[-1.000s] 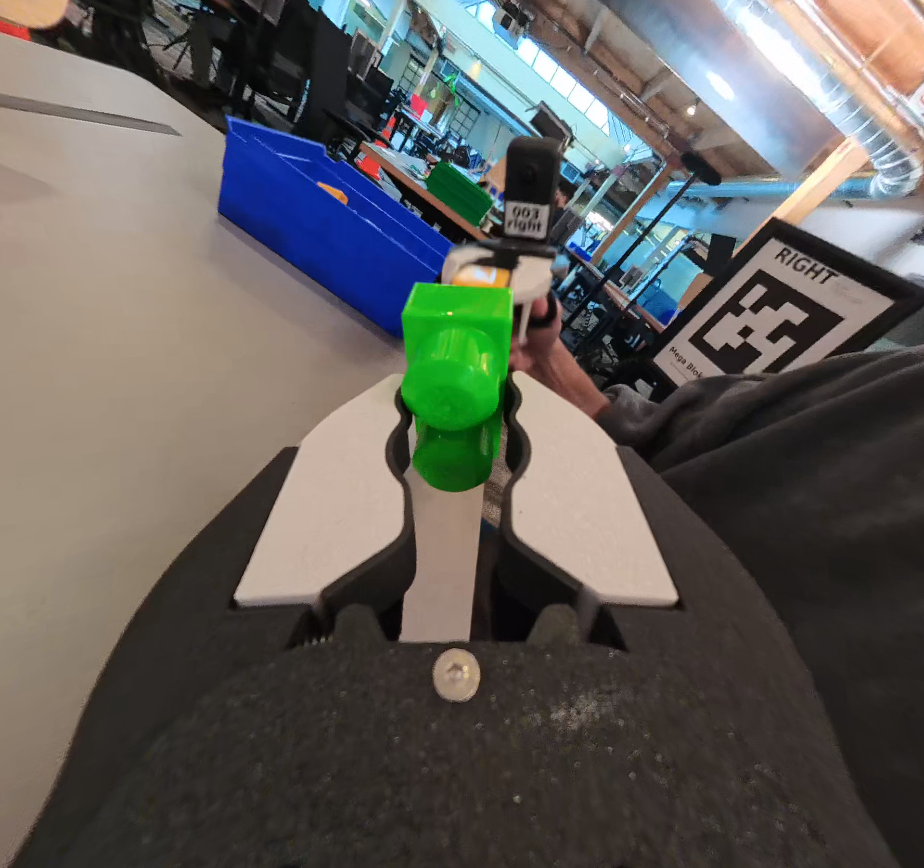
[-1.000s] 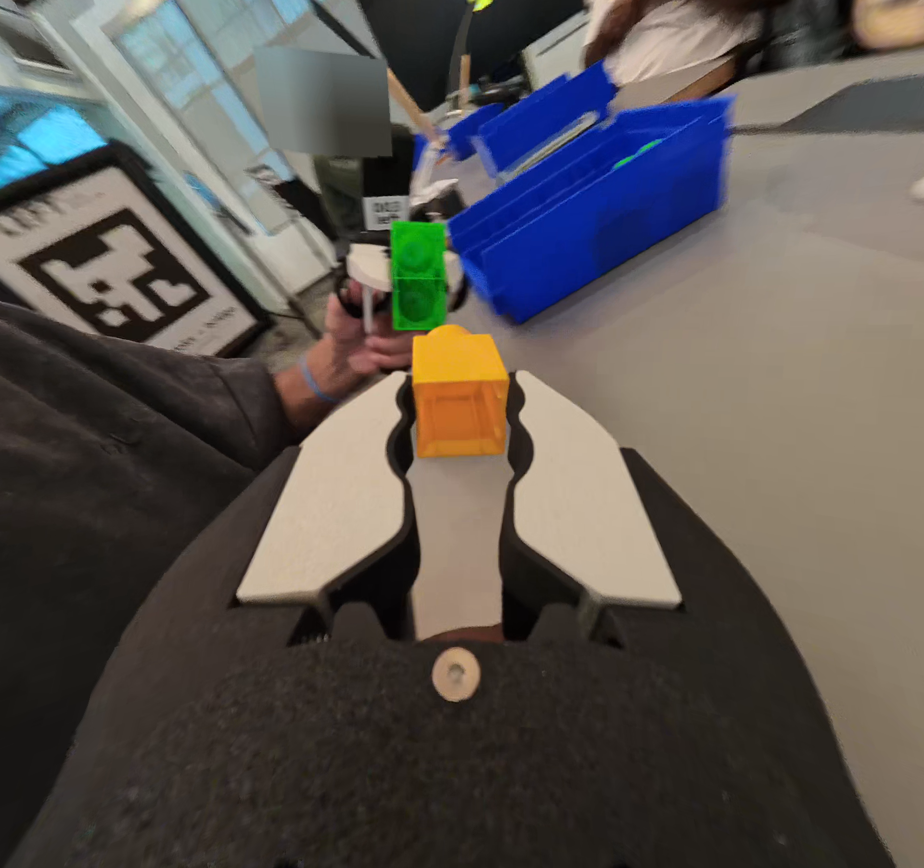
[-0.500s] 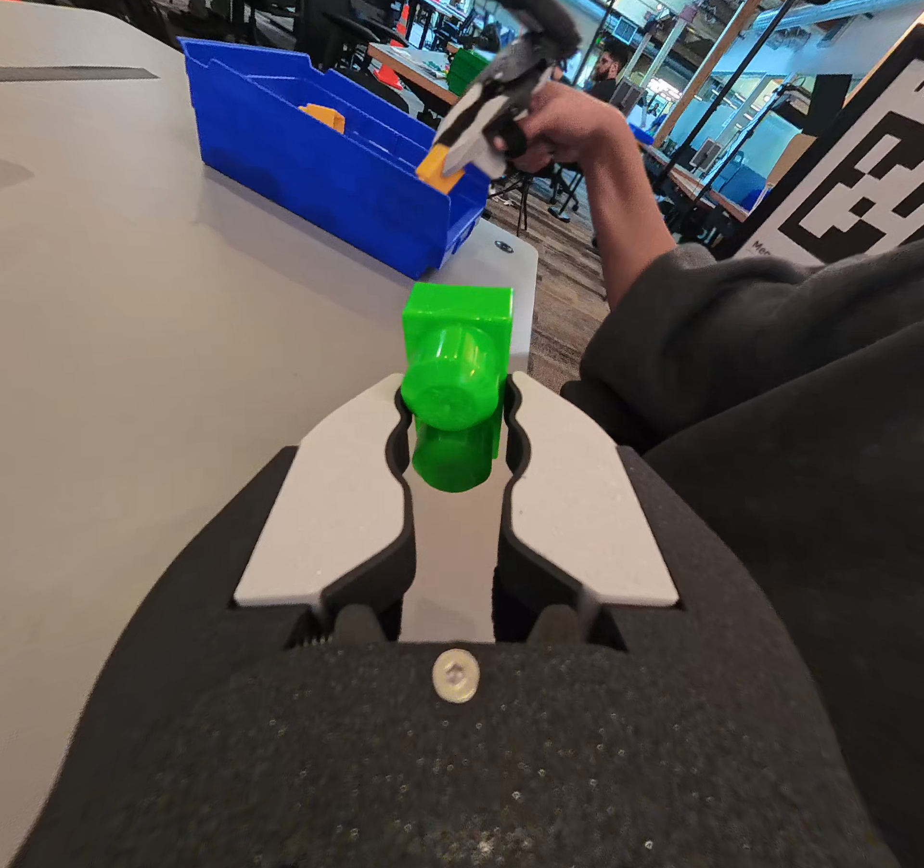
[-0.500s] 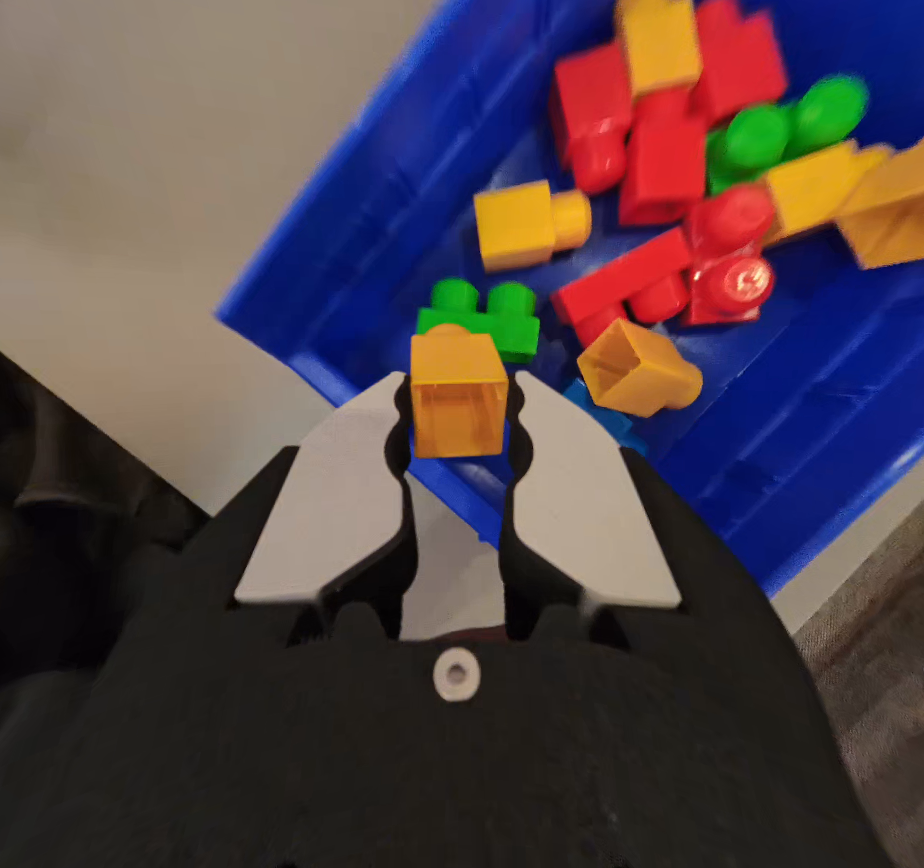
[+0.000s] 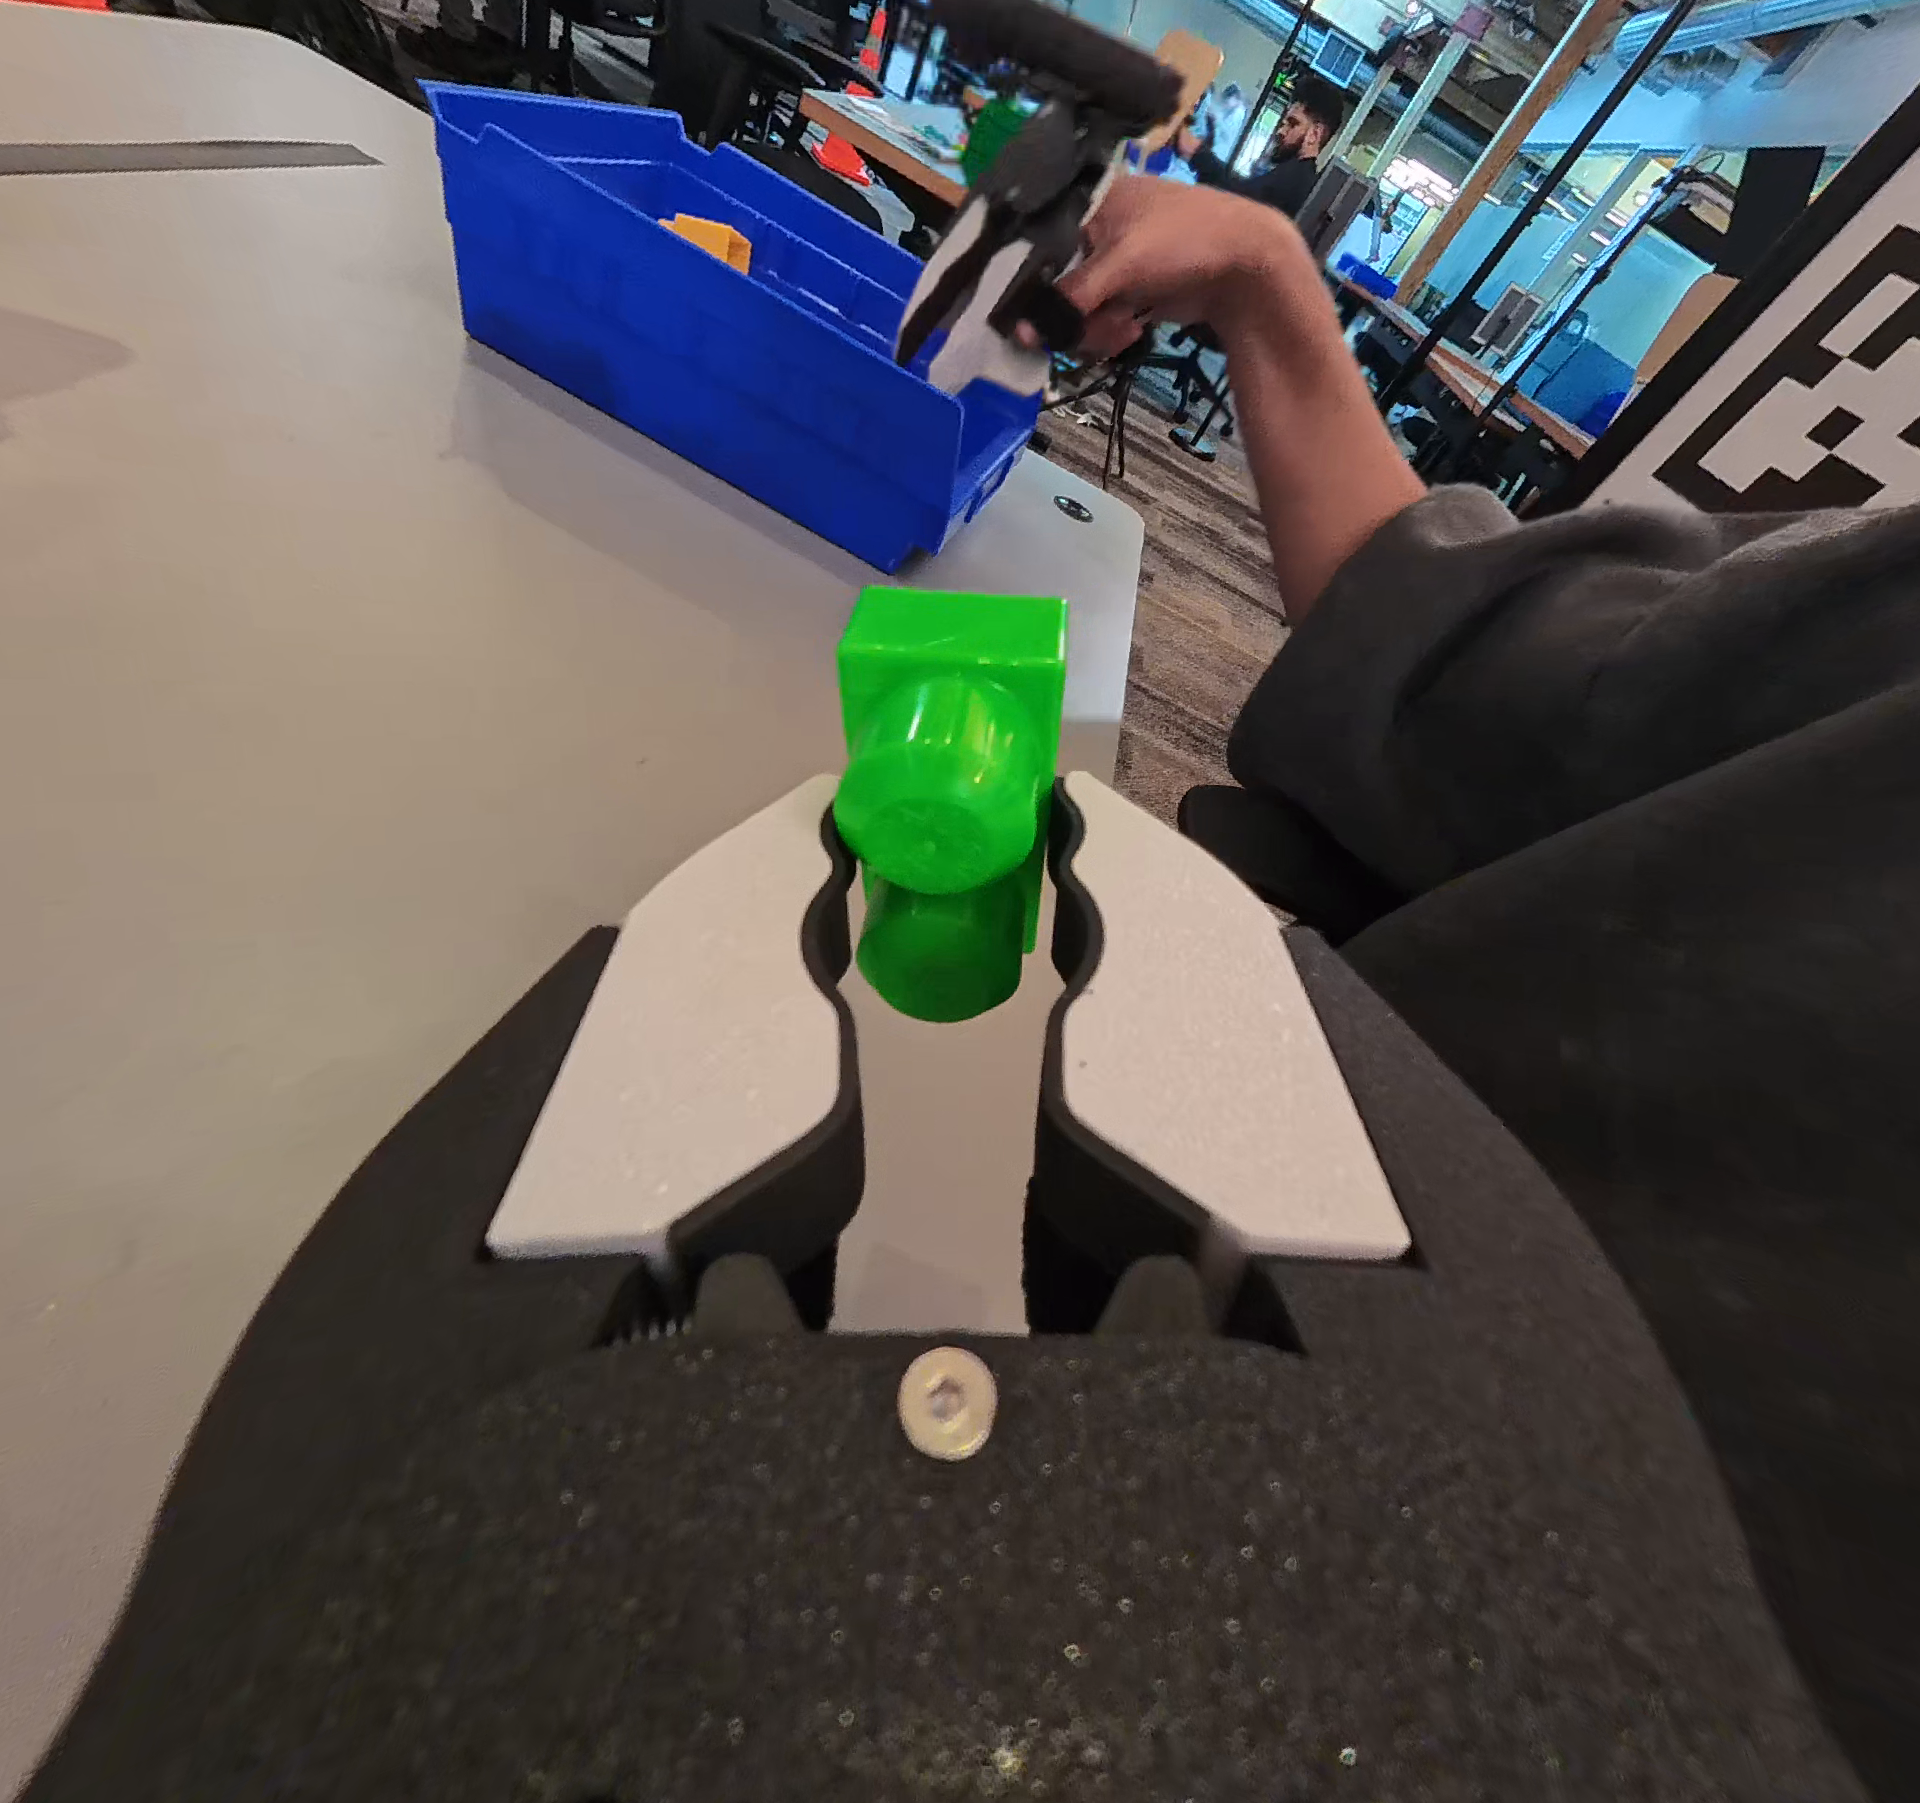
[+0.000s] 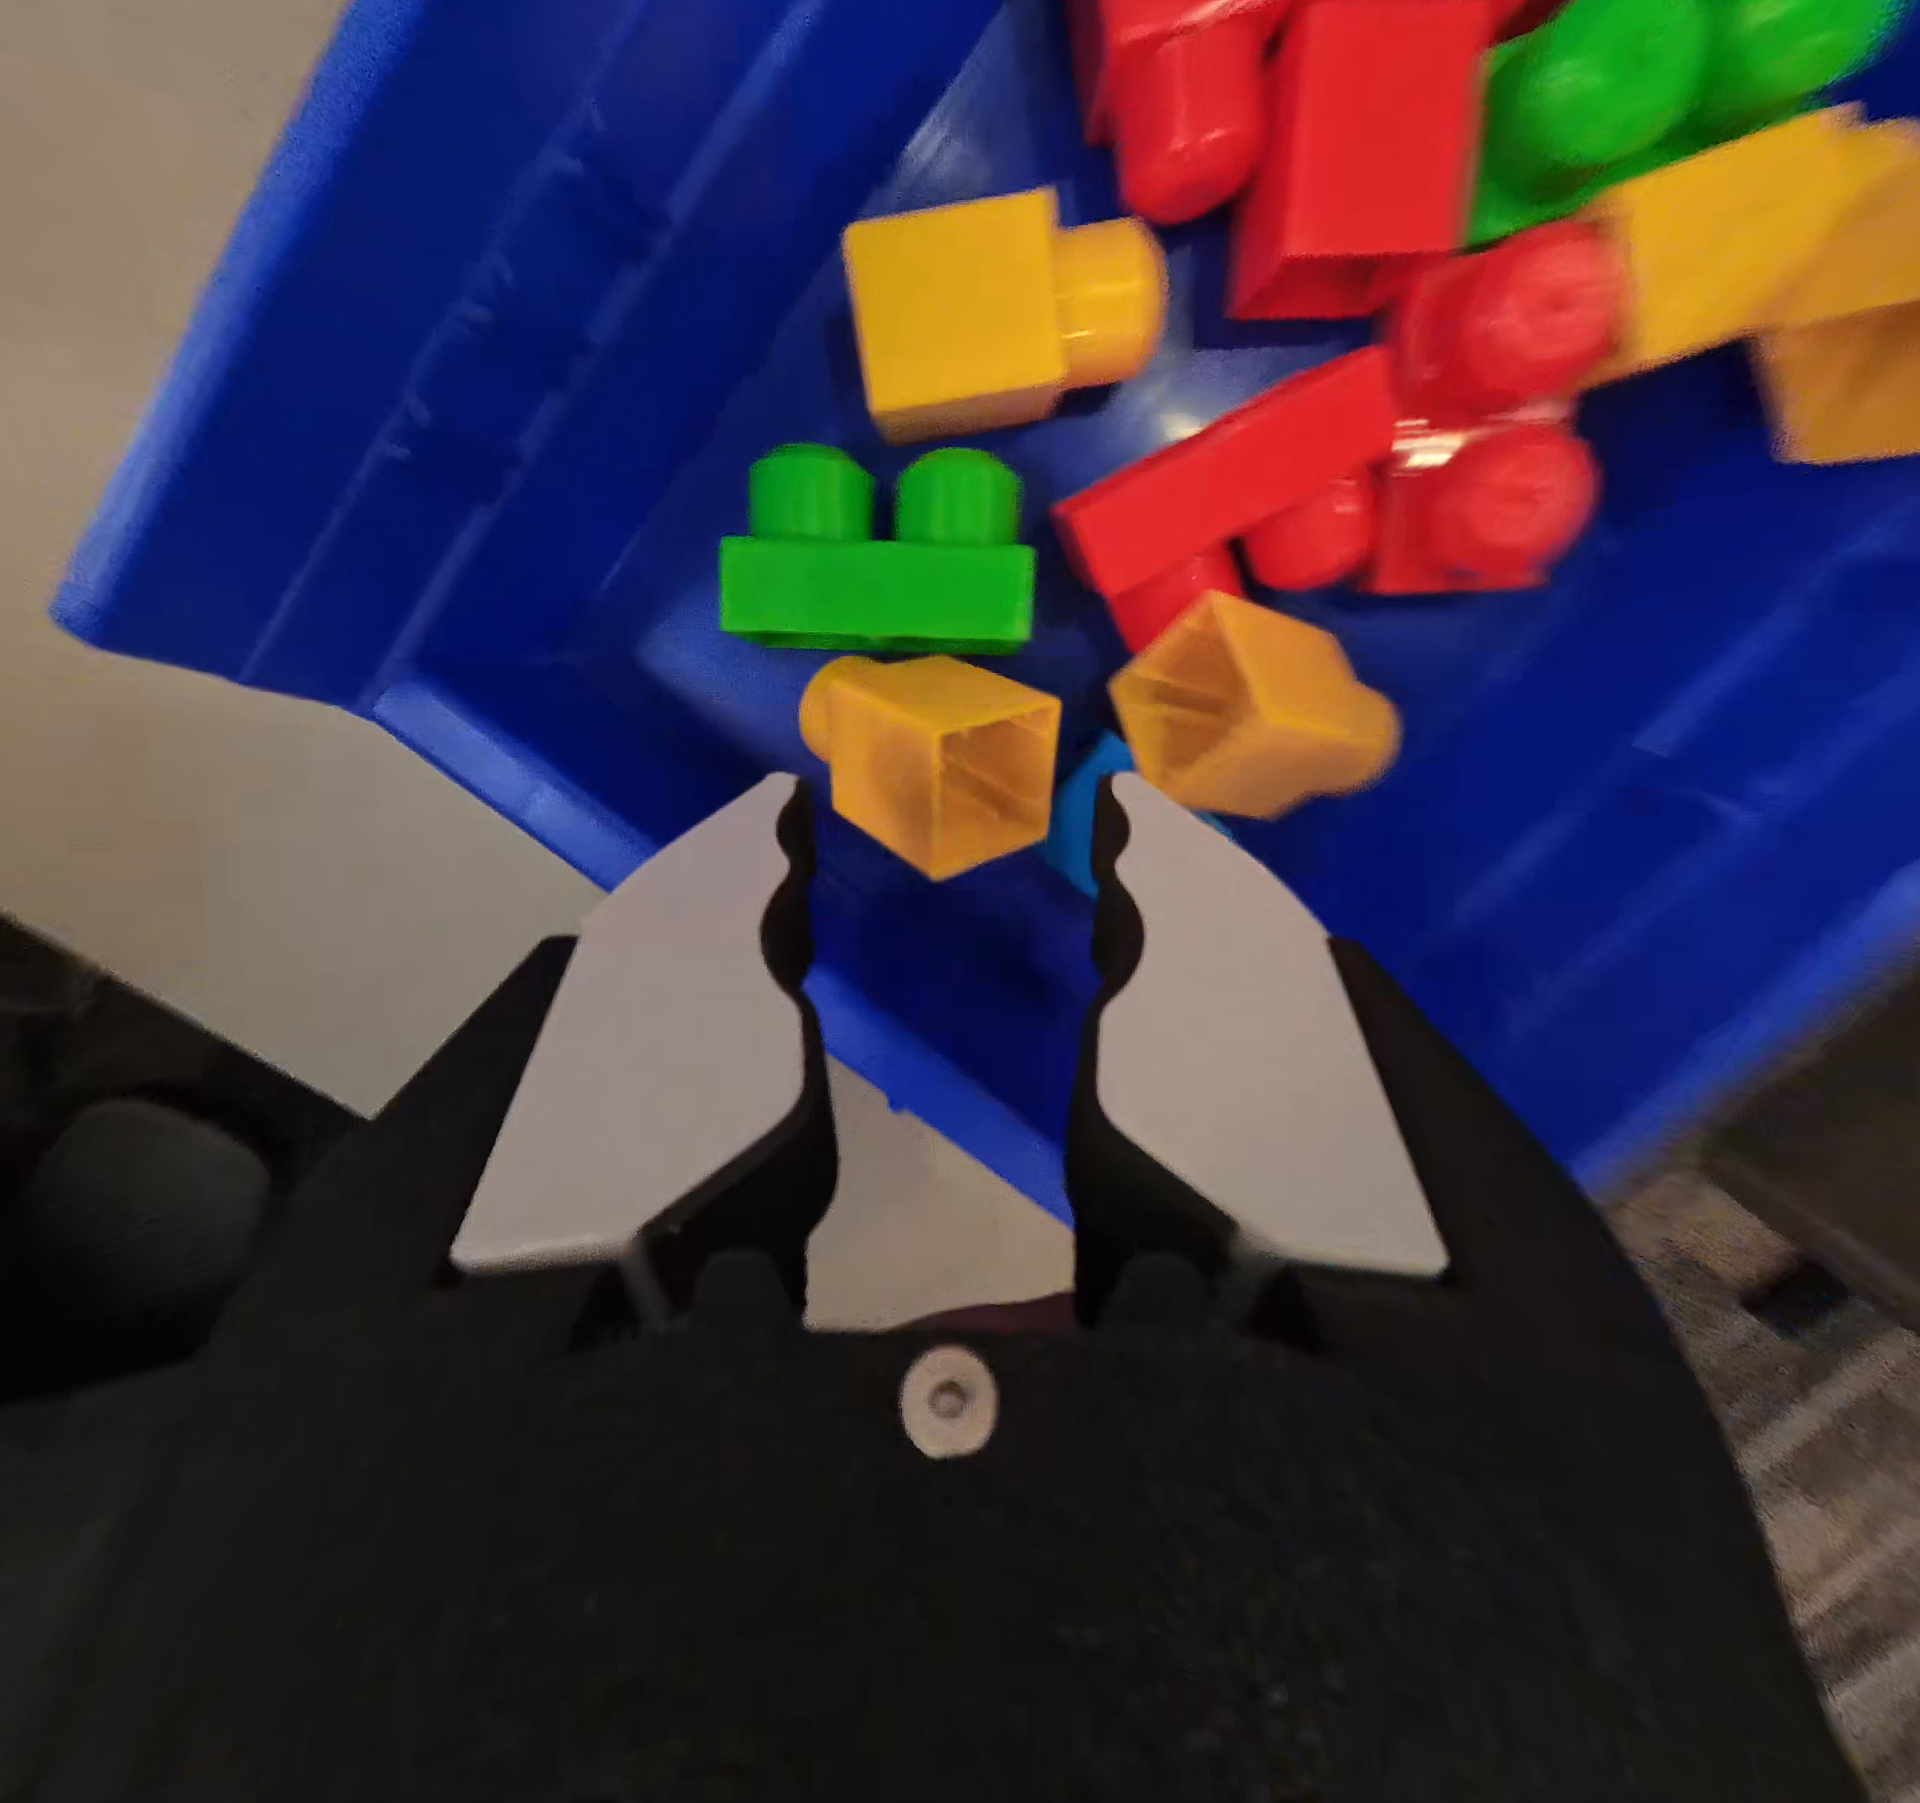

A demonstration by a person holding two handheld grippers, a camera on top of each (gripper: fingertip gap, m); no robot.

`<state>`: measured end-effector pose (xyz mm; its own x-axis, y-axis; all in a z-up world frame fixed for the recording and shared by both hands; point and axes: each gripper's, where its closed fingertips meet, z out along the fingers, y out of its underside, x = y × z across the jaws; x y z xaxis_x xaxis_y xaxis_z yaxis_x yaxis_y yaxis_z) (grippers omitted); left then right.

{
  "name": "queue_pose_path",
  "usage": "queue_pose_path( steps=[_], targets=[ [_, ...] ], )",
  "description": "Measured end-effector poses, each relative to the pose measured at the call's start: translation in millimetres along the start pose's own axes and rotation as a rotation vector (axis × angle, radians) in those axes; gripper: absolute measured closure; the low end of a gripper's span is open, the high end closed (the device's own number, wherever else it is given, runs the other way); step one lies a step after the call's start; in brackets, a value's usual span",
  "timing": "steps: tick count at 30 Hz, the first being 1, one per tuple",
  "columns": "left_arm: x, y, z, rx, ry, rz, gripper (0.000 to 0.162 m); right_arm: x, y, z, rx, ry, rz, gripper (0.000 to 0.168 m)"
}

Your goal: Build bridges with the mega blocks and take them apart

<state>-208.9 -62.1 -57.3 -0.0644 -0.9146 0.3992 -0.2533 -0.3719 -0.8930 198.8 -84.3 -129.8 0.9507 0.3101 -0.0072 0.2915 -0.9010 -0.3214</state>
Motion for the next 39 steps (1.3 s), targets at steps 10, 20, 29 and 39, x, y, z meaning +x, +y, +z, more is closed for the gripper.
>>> queue_pose_path(
  steps=[10,20,29,39],
  targets=[
    [-11.0,7.9,2.8,-0.068,-0.081,0.058,0.127,-211.2,-85.4,-75.5,1.067,-0.29,0.088,0.129],
    [-66.5,7.0,4.8,-0.49,-0.389,0.029,0.127,-314.3,-67.5,-10.1,1.061,-0.343,-0.003,0.133],
    [-159.7,11.6,33.6,-1.047,-0.596,0.019,0.127,-313.0,-58.2,3.2,1.025,-0.176,-0.113,0.137],
    [-169.3,41.1,50.9,-1.233,-0.52,0.013,0.127,-316.4,-48.5,3.9,1.009,-0.088,-0.199,0.139]
  ],
)
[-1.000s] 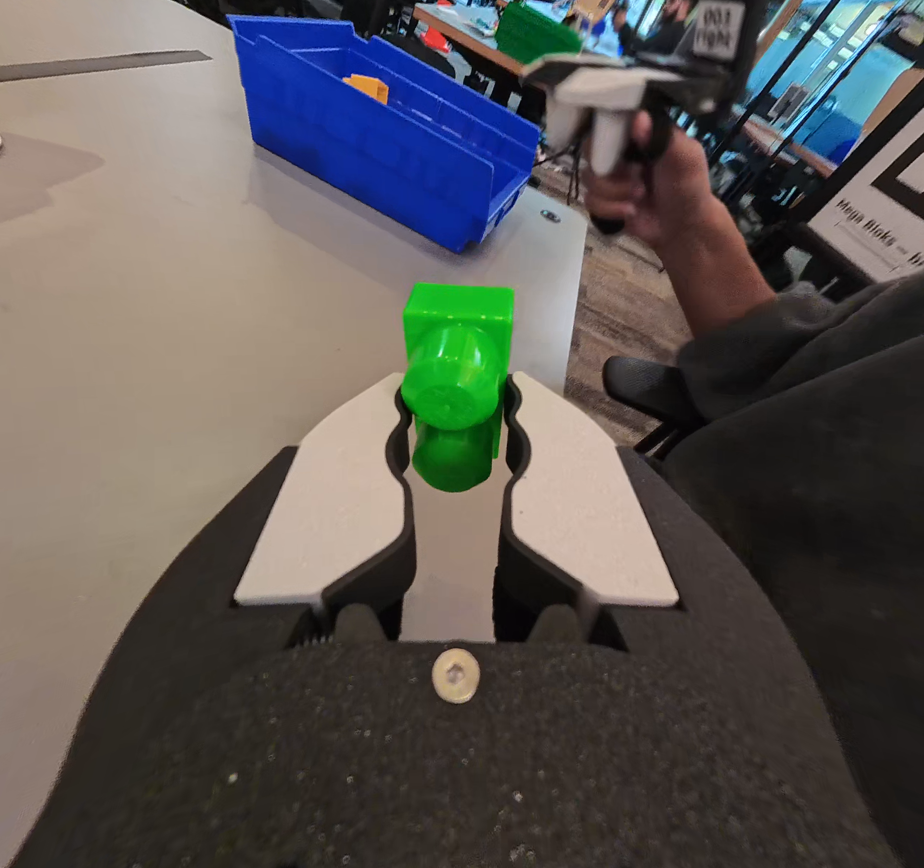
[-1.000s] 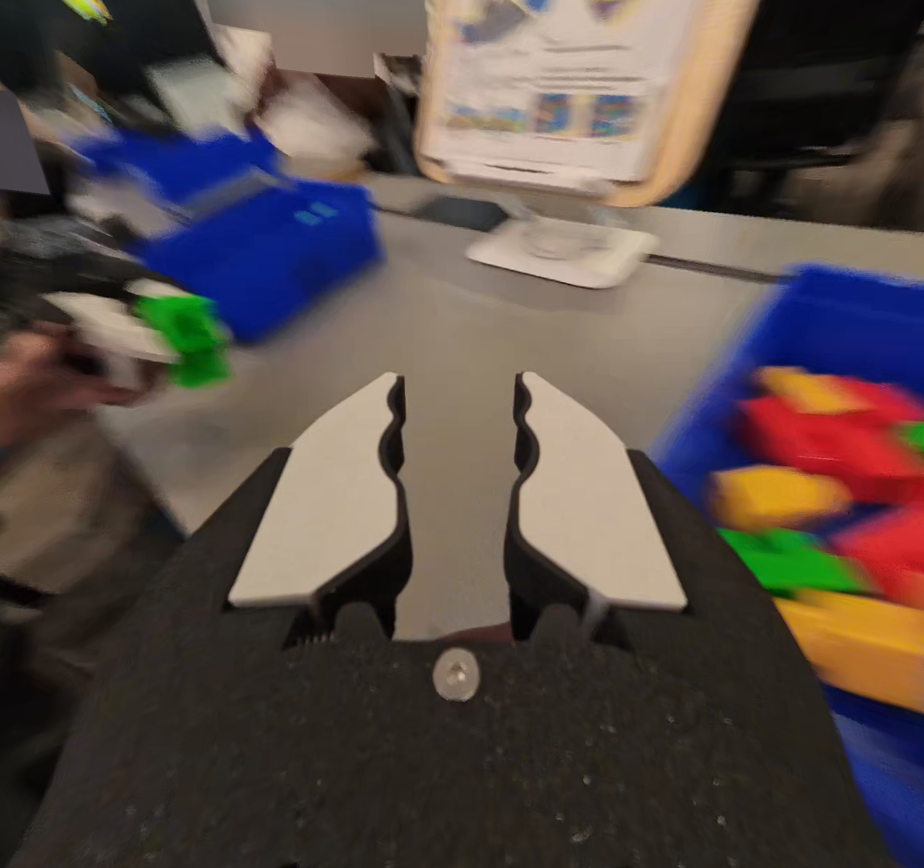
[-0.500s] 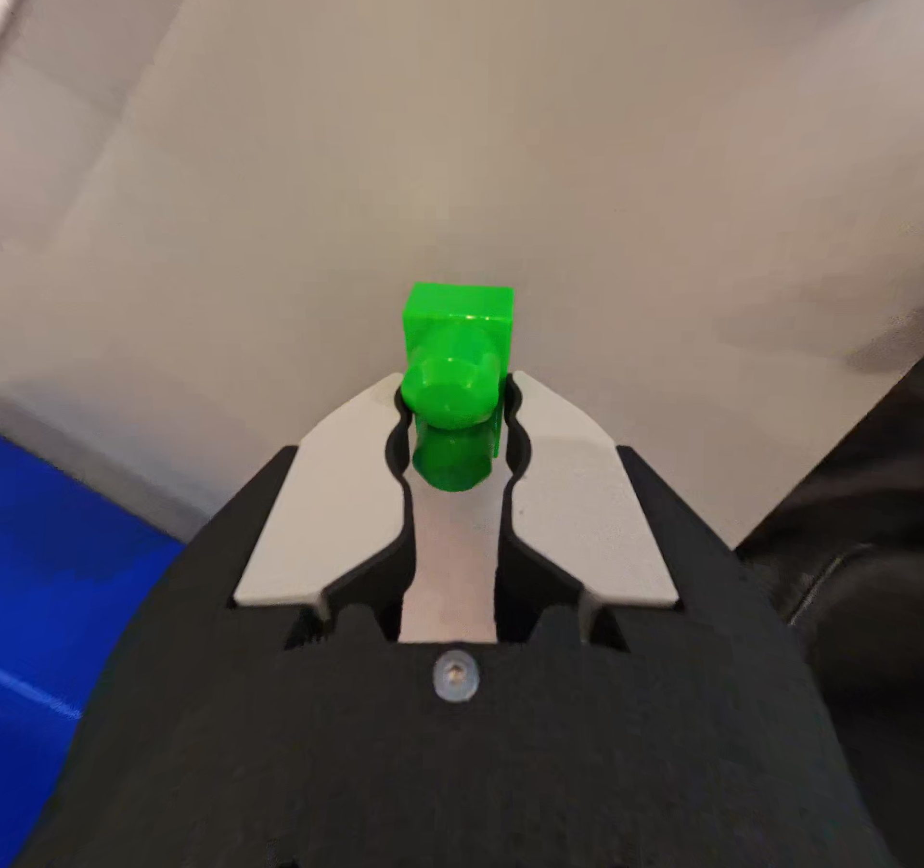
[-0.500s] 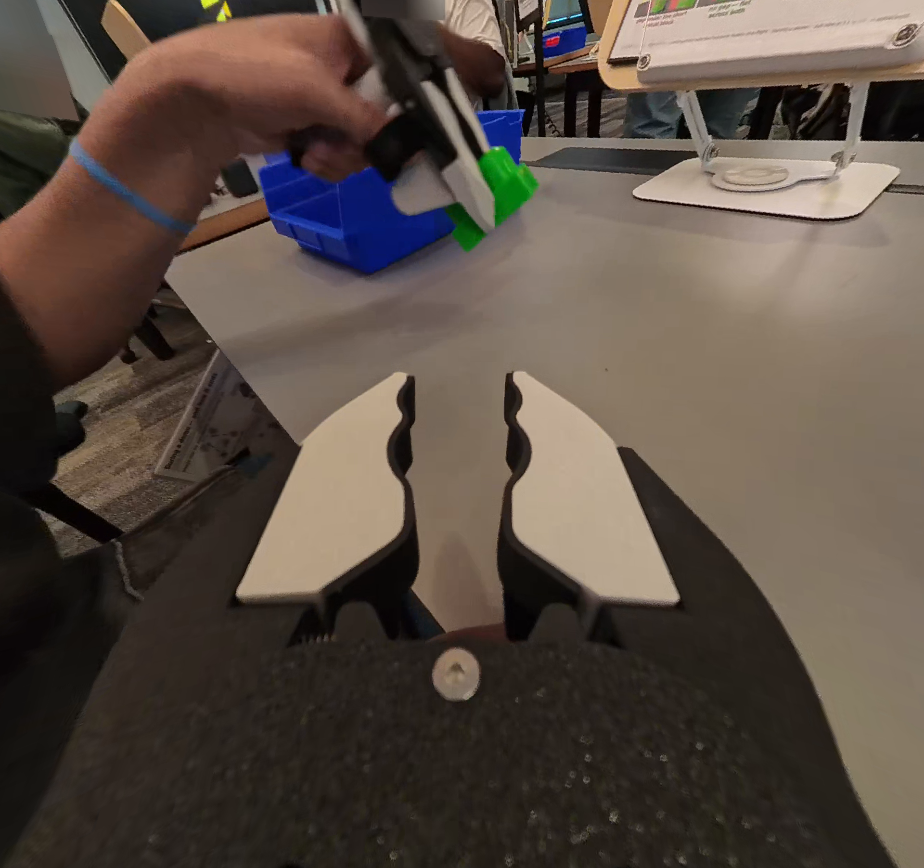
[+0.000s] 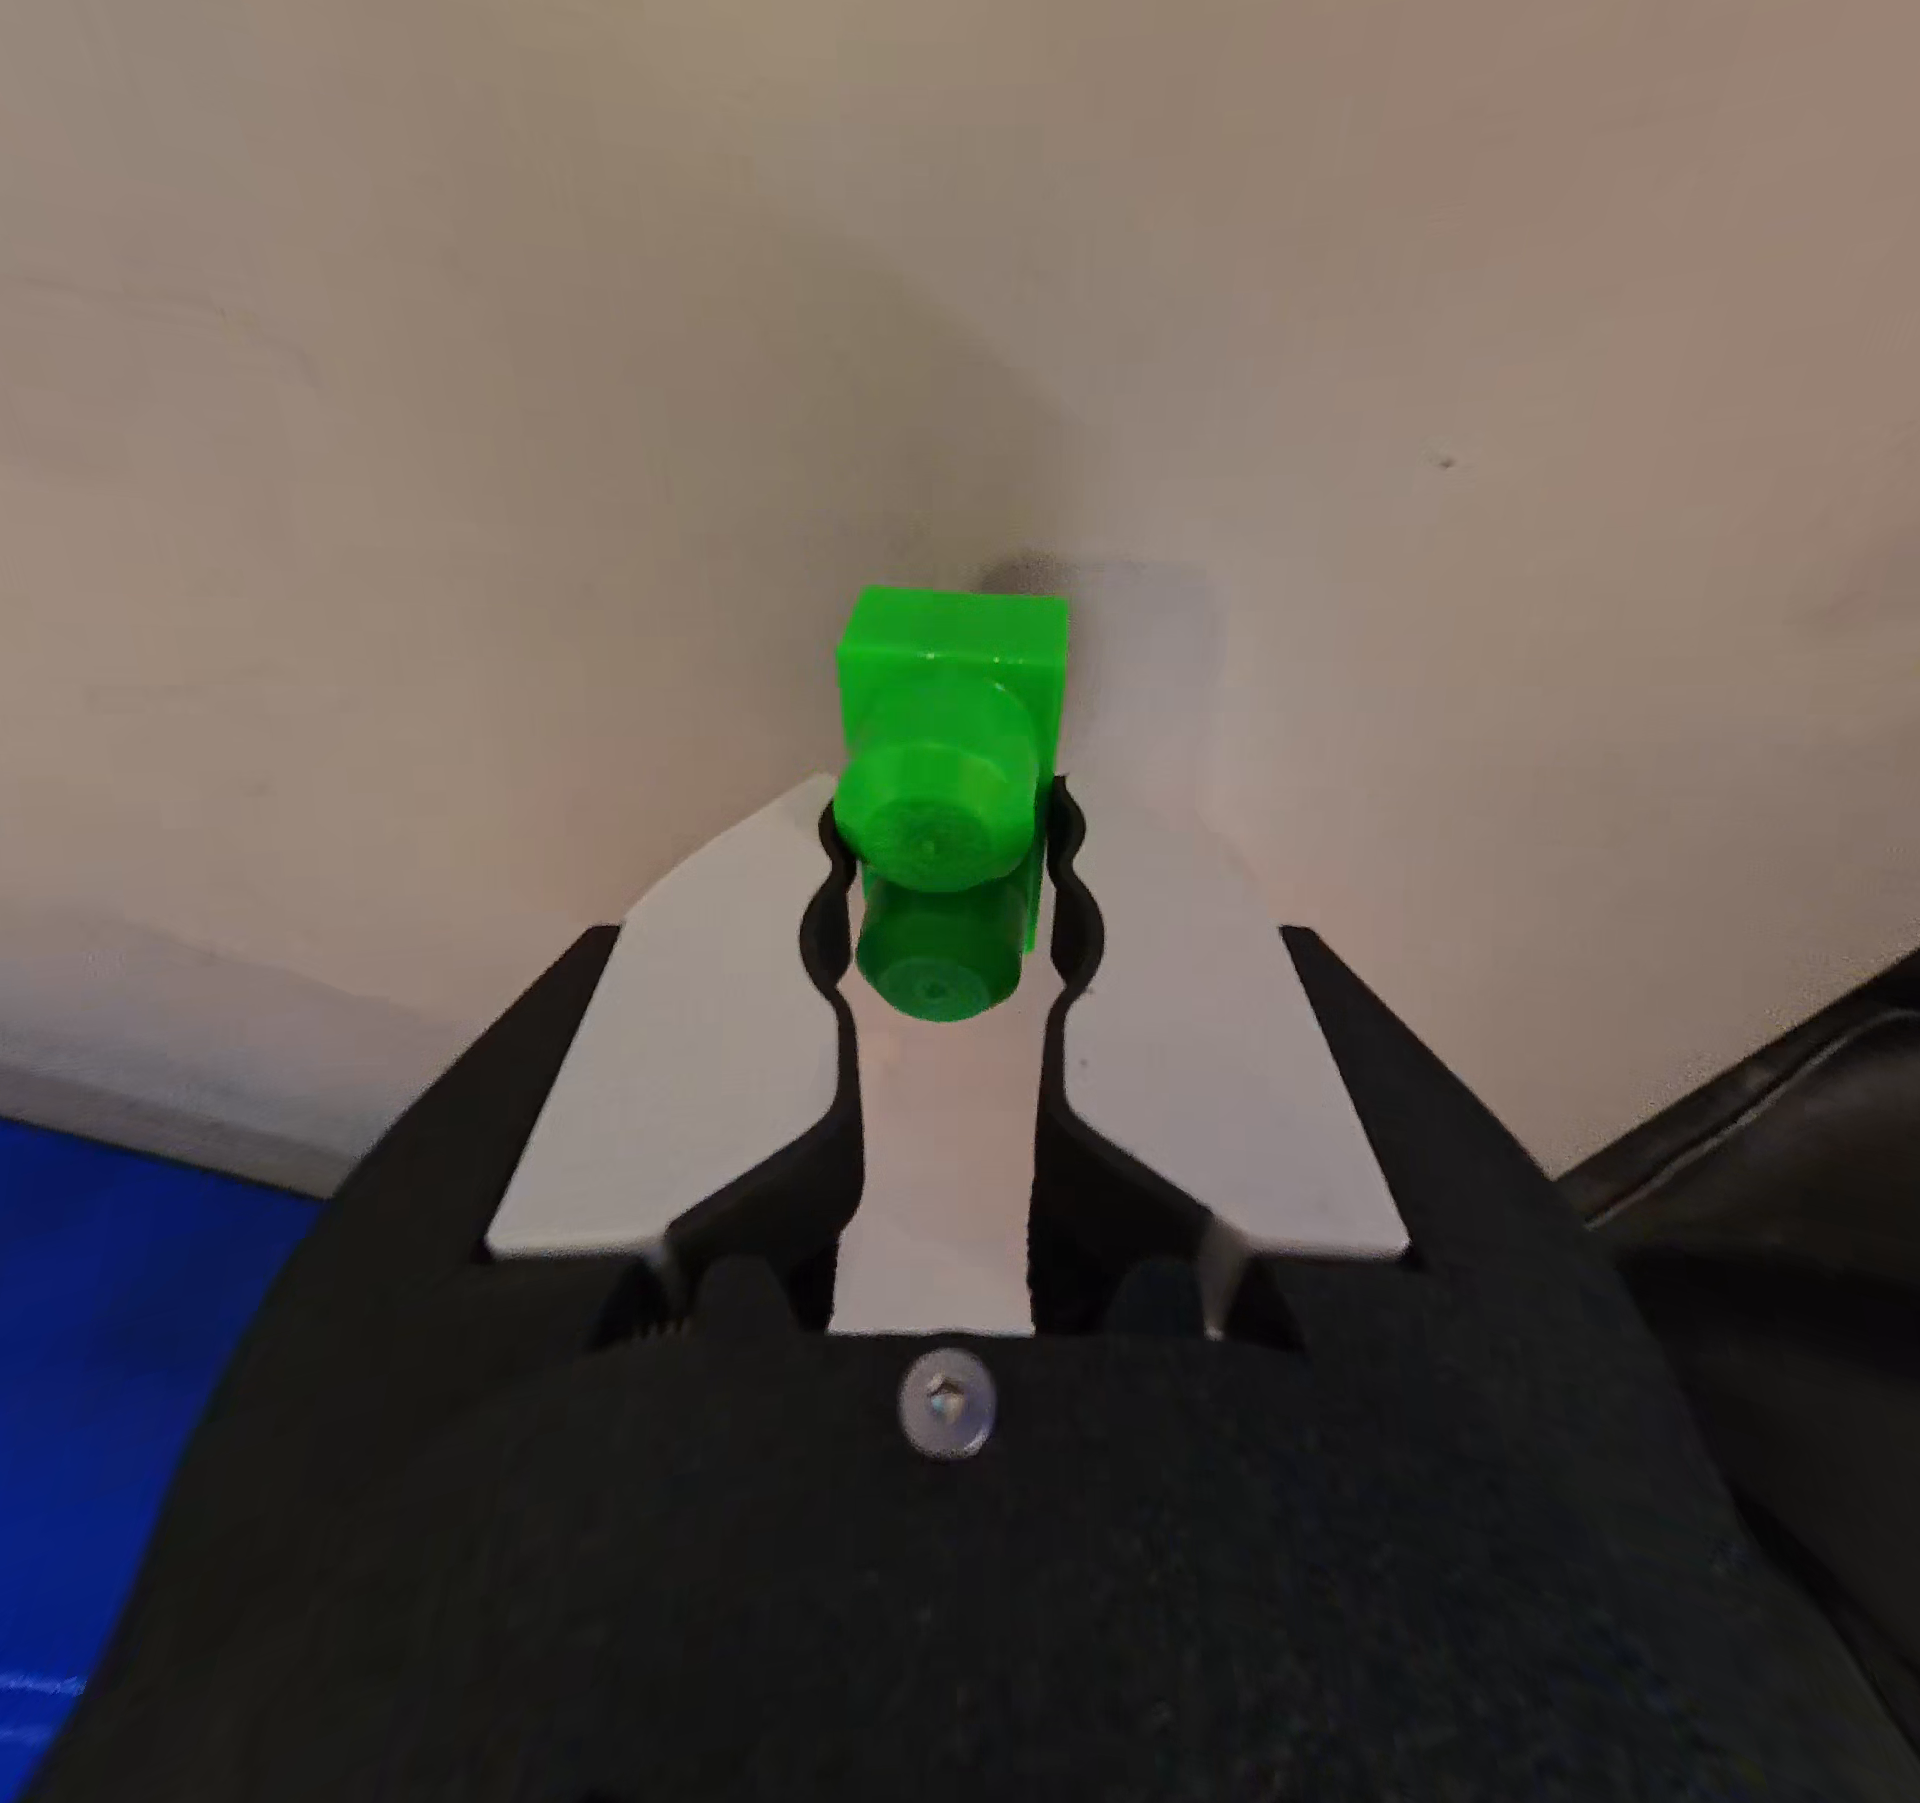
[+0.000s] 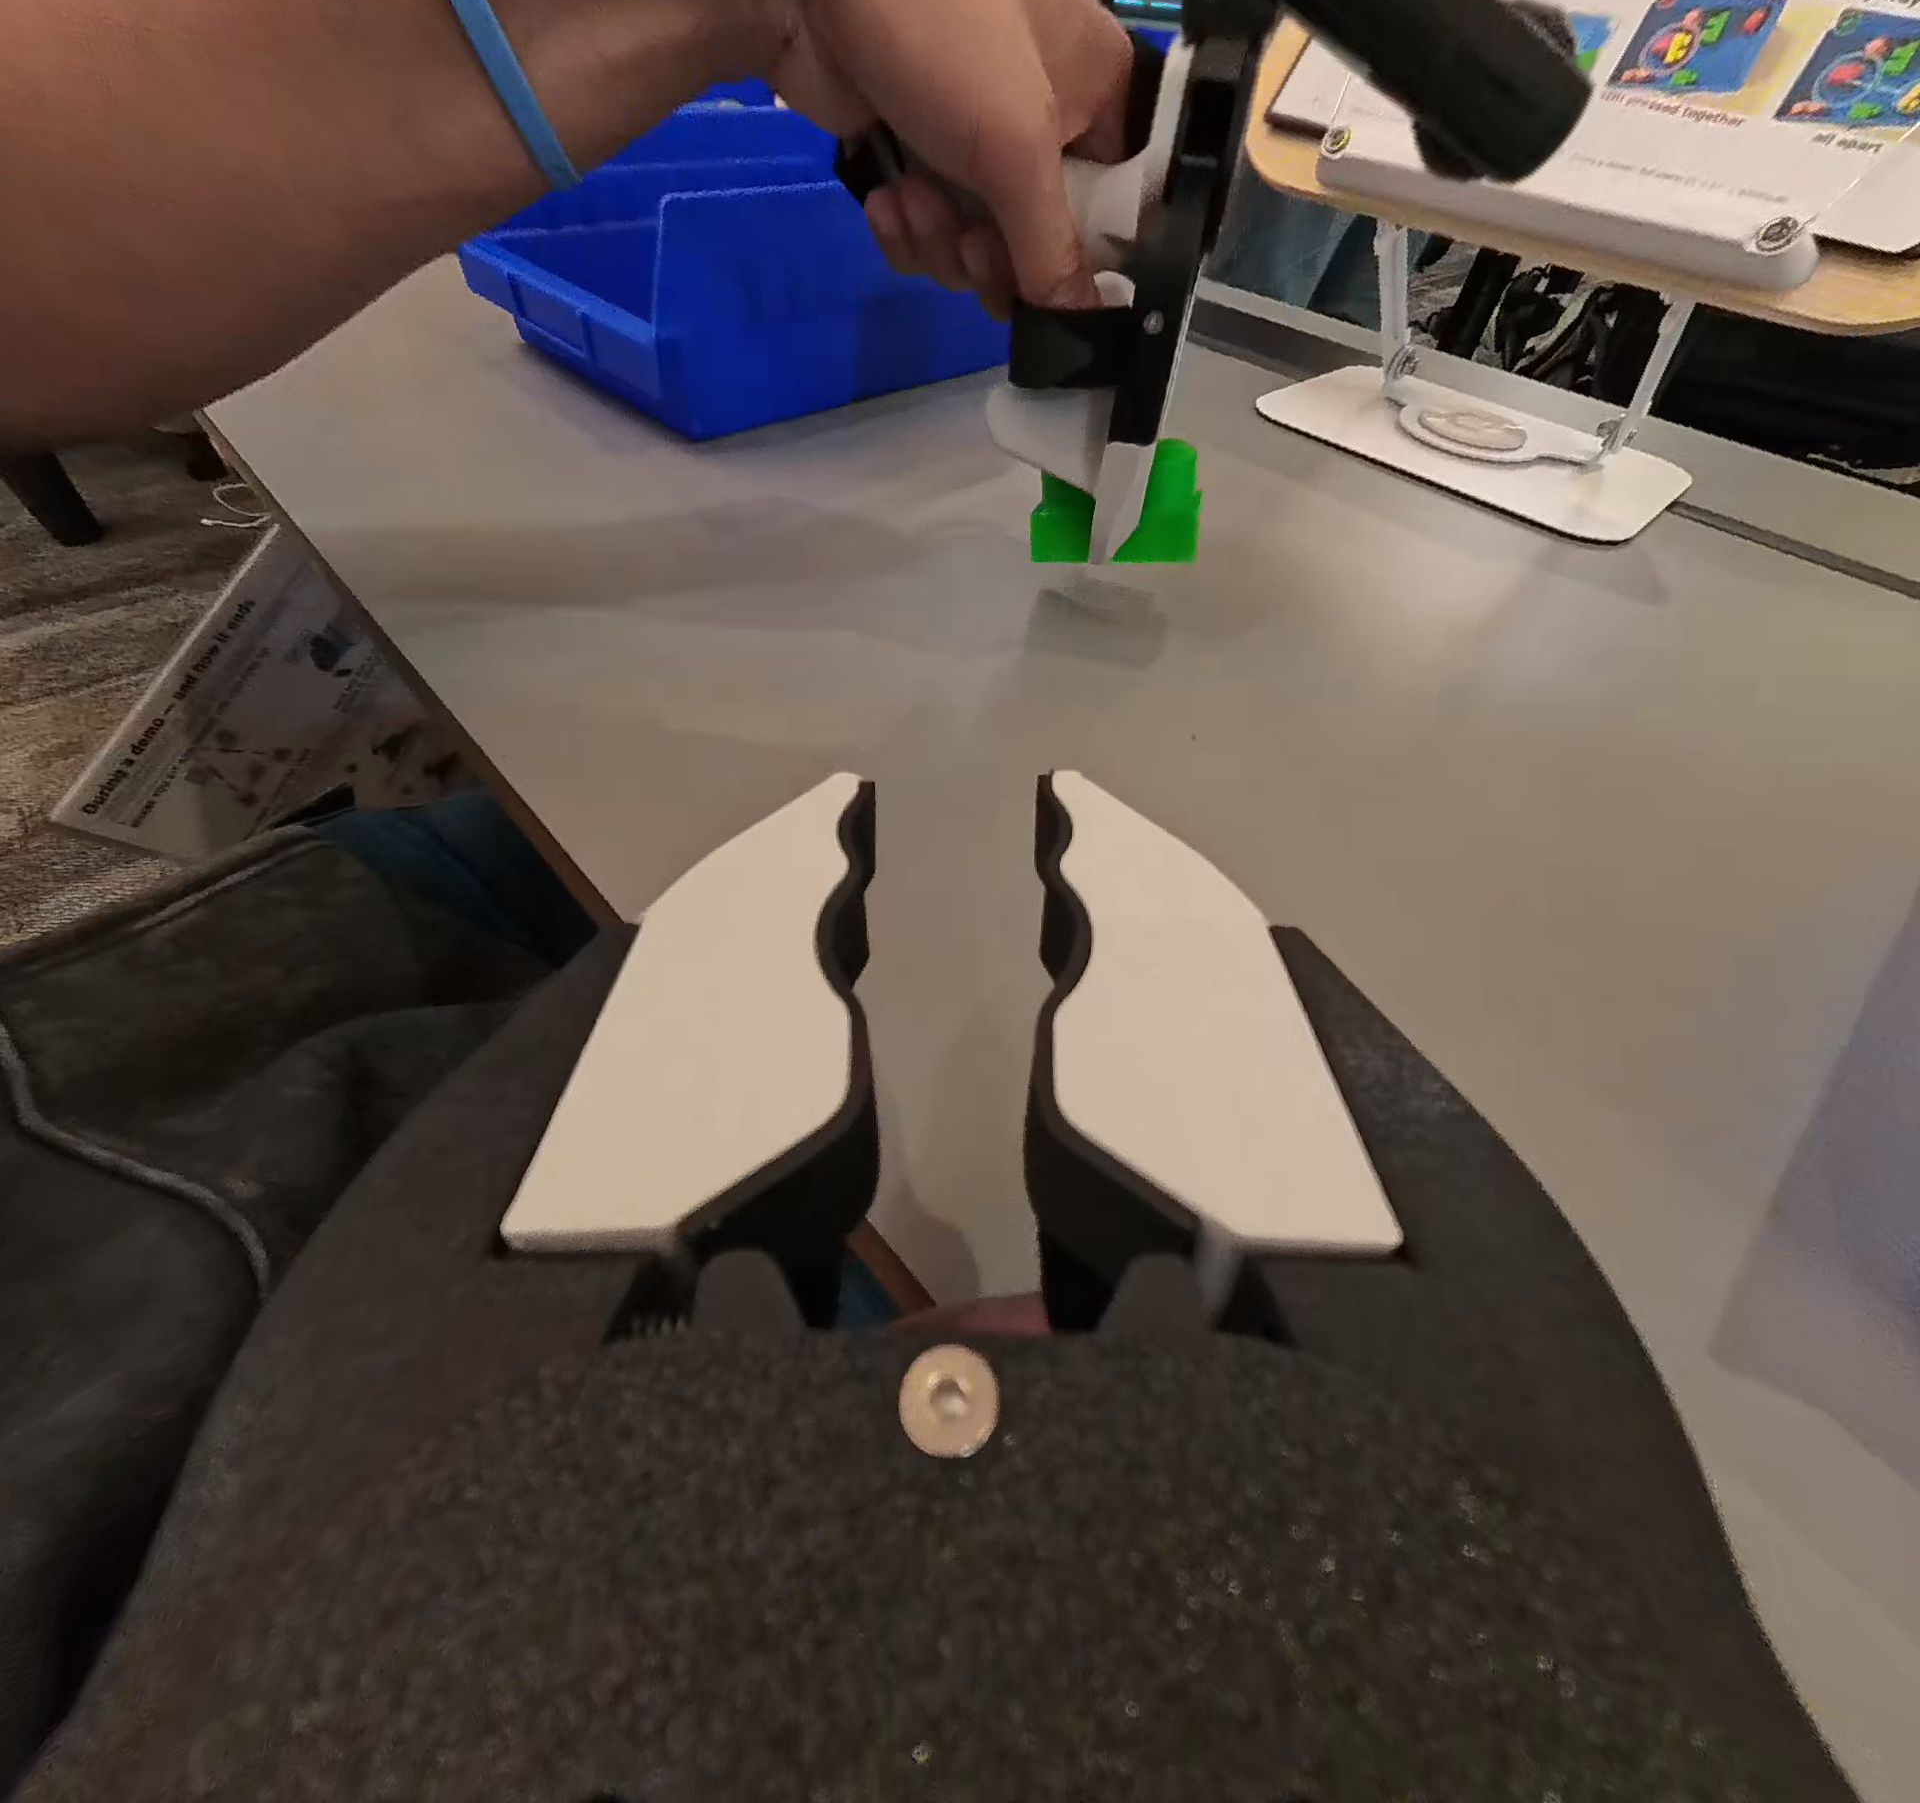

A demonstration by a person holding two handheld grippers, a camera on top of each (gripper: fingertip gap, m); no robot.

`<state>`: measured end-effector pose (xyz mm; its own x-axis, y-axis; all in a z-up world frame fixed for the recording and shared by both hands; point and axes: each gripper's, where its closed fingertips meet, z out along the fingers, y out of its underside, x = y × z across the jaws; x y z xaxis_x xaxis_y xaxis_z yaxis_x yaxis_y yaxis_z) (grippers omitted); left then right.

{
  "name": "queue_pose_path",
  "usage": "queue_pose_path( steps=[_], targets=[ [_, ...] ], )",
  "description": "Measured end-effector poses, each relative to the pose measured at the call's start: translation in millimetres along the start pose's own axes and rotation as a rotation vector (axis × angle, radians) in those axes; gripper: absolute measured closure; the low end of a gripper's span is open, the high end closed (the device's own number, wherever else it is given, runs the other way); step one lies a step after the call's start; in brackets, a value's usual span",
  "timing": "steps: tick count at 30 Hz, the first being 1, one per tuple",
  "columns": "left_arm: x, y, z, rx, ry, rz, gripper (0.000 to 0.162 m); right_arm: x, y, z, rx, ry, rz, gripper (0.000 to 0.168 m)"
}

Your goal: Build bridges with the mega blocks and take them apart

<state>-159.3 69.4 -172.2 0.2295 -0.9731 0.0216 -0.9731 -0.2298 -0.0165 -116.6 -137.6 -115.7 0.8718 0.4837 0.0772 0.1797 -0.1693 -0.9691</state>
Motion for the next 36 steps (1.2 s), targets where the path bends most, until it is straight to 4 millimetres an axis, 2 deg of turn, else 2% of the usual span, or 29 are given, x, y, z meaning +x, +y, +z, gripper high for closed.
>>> queue_pose_path(
  steps=[3,11,14,17,19,21,24,26,29,33,36],
  targets=[
    [-5.6,4.1,7.0,-0.043,-0.039,0.008,0.127,-0.3,1.7,1.8,-0.011,0.004,-0.018,0.139],
    [-4.4,4.6,17.2,-0.048,-0.065,0.028,0.128,1.0,7.4,10.1,-0.028,-0.015,0.005,0.14],
    [-1.9,4.1,18.5,-0.021,-0.065,0.037,0.117,7.2,9.1,11.0,-0.034,0.008,0.01,0.14],
    [0.8,8.6,4.7,0.094,-0.083,0.002,0.108,18.5,13.0,10.9,-0.059,0.058,0.05,0.138],
    [8.8,23.4,-14.0,0.245,-0.09,-0.038,0.103,25.8,18.8,11.9,-0.097,0.088,0.099,0.129],
    [26.3,42.4,-33.1,0.463,-0.07,-0.072,0.104,28.0,21.1,18.2,-0.138,0.087,0.159,0.121],
    [64.6,73.8,-44.0,0.751,0.032,-0.183,0.108,27.8,10.5,46.9,-0.177,0.069,0.237,0.105],
    [92.4,95.0,-38.5,0.85,0.1,-0.237,0.11,26.9,0.7,75.9,-0.218,0.077,0.205,0.094],
    [116.3,123.7,-29.8,0.954,0.053,-0.284,0.113,33.0,-12.6,126.1,-0.284,0.147,0.119,0.09],
    [141.2,142.4,-34.1,1.073,0.076,-0.304,0.115,48.0,-4.4,186.3,-0.426,0.222,0.111,0.085],
    [152.7,148.1,-30.4,1.066,0.144,-0.292,0.116,58.0,10.8,211.8,-0.524,0.237,0.127,0.083]
  ],
)
